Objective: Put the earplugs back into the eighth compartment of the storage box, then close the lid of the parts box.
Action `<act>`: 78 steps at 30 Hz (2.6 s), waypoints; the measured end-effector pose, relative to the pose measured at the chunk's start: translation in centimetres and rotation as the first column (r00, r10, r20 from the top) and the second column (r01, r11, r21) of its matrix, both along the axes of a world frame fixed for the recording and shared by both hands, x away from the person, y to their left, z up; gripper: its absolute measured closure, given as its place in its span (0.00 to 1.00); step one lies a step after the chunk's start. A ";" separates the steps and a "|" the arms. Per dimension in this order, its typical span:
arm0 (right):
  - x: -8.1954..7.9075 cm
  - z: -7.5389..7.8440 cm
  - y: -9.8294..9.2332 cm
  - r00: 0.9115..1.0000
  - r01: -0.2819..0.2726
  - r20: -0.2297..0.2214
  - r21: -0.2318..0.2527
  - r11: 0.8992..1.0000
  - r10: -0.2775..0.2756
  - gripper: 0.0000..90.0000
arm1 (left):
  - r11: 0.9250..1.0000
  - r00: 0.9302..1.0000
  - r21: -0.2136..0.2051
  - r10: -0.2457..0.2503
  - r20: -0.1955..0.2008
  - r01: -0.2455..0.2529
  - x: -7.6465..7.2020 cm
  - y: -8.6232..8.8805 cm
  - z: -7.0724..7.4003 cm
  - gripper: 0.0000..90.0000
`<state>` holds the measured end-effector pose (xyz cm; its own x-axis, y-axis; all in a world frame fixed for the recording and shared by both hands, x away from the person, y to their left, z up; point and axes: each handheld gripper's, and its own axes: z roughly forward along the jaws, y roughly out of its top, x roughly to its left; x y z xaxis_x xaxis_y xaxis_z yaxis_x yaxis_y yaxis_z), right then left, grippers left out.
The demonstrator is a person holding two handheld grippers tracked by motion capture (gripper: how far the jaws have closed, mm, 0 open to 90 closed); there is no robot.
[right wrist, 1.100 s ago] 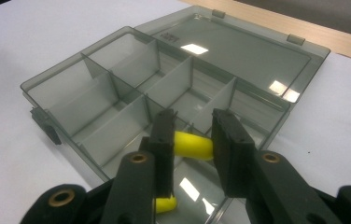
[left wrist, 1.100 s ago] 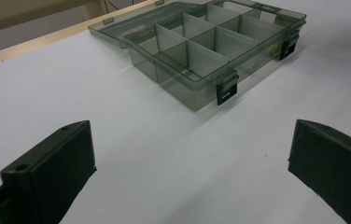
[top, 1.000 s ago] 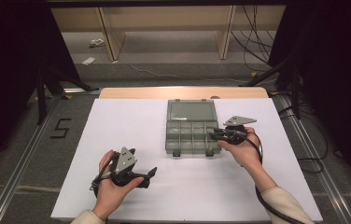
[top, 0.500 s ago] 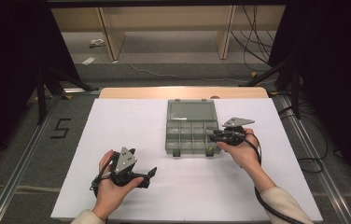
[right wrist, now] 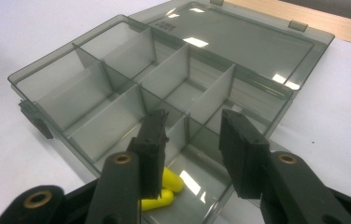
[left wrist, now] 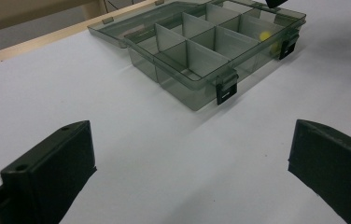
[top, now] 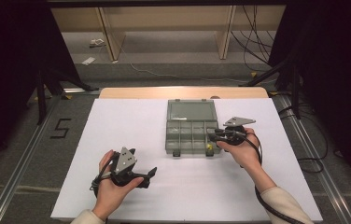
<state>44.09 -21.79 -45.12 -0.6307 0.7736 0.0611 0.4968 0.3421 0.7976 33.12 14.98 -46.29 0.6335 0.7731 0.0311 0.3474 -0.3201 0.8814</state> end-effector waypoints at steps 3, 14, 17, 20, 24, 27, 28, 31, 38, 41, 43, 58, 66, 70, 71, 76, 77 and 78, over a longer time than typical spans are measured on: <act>0.0 0.1 -0.1 1.000 0.008 0.006 0.008 1.000 -0.008 0.65 | 1.000 1.000 0.000 0.000 0.000 0.000 0.0 0.0 0.0 0.00; 0.2 0.6 -0.7 0.997 0.053 0.051 0.072 0.996 -0.057 0.40 | 1.000 1.000 0.000 -0.004 -0.001 0.004 0.0 0.1 0.0 0.00; 0.3 0.8 -0.9 0.996 0.061 0.066 0.086 0.994 -0.067 0.36 | 1.000 1.000 -0.003 -0.003 -0.003 0.003 0.0 0.2 -0.1 0.00; 0.4 1.1 -1.1 0.994 0.068 0.081 0.108 0.992 -0.077 0.33 | 1.000 1.000 -0.009 -0.002 -0.006 0.001 0.0 0.3 -0.1 0.00; 0.4 1.4 -1.4 0.992 0.069 0.095 0.121 0.990 -0.081 0.31 | 1.000 1.000 -0.011 0.000 -0.007 0.000 0.1 0.2 -0.1 0.00; 0.4 1.5 -1.6 0.992 0.071 0.092 0.125 0.990 -0.083 0.31 | 1.000 1.000 -0.014 -0.004 -0.011 0.004 0.0 0.2 -0.2 0.00; 0.4 1.5 -1.6 0.992 0.074 0.094 0.128 0.989 -0.086 0.30 | 1.000 1.000 -0.012 -0.005 -0.010 0.005 0.1 0.2 -0.2 0.00; 0.4 1.5 -1.8 0.992 0.081 0.085 0.121 0.989 -0.091 0.30 | 1.000 1.000 -0.015 -0.003 -0.009 0.003 0.1 0.2 -0.2 0.00; 0.4 1.6 -1.9 0.991 0.086 0.089 0.125 0.988 -0.097 0.30 | 1.000 1.000 -0.009 -0.006 -0.009 0.006 0.2 0.2 -0.2 0.00; 0.4 1.7 -2.0 0.991 0.084 0.095 0.126 0.988 -0.097 0.30 | 1.000 1.000 -0.013 -0.004 -0.010 0.004 0.2 0.2 -0.2 0.00; 0.4 1.8 -2.0 0.990 0.089 0.094 0.130 0.988 -0.102 0.30 | 1.000 1.000 -0.013 -0.002 -0.011 0.002 0.2 0.3 -0.2 0.00; 0.3 2.0 -2.2 0.988 0.099 0.101 0.132 0.986 -0.113 0.31 | 1.000 1.000 -0.011 -0.002 -0.010 0.002 0.0 0.3 -0.1 0.00; 0.4 2.0 -2.5 0.986 0.113 0.104 0.138 0.984 -0.127 0.31 | 1.000 1.000 -0.016 0.001 -0.011 -0.002 0.2 0.3 -0.2 0.00; 0.3 1.9 -2.6 0.986 0.110 0.106 0.142 0.984 -0.126 0.32 | 1.000 1.000 -0.010 0.001 -0.012 -0.002 0.2 0.1 -0.1 0.00; 0.3 1.9 -2.6 0.987 0.110 0.105 0.144 0.984 -0.125 0.32 | 1.000 1.000 -0.012 0.001 -0.012 -0.001 0.2 0.0 -0.2 0.00; 0.5 1.9 -2.9 0.985 0.114 0.107 0.156 0.981 -0.132 0.32 | 1.000 1.000 -0.012 0.004 -0.014 -0.004 0.2 0.0 -0.2 0.00; 0.5 1.9 -3.0 0.985 0.117 0.106 0.156 0.981 -0.134 0.32 | 1.000 1.000 -0.010 0.004 -0.015 -0.004 0.2 0.0 -0.2 0.00; 0.6 1.9 -3.1 0.985 0.117 0.105 0.159 0.980 -0.134 0.33 | 1.000 1.000 -0.012 0.004 -0.017 -0.004 0.2 0.0 -0.3 0.00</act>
<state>44.70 -24.87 -43.26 -0.5389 0.8342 0.1167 0.4302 0.1535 0.8896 33.33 14.98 -46.59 0.6309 0.7758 0.0113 0.3632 -0.3082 0.8793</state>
